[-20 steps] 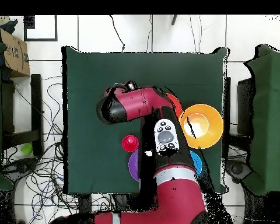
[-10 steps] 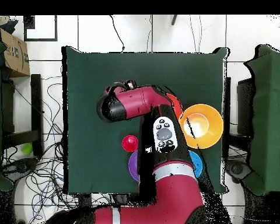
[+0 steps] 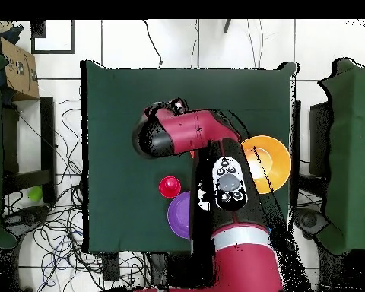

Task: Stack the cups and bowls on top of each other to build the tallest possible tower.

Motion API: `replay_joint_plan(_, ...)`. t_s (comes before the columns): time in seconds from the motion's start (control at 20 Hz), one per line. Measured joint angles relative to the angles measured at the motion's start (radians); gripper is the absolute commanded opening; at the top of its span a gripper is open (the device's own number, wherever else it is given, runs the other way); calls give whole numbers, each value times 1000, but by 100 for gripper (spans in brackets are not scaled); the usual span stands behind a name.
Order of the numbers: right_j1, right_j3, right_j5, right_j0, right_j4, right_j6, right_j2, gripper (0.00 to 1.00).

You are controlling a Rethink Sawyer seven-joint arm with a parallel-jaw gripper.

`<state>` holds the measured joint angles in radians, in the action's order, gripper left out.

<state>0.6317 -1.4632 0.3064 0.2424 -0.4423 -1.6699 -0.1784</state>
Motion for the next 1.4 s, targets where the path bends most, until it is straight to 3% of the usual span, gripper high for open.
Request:
replay_joint_plan(0.35,28,-4,6,21,22,0,-24,100)
replay_joint_plan(1.0,28,-59,174,32,65,0,-41,100)
replay_joint_plan(1.4,20,-75,184,26,64,0,-41,100)
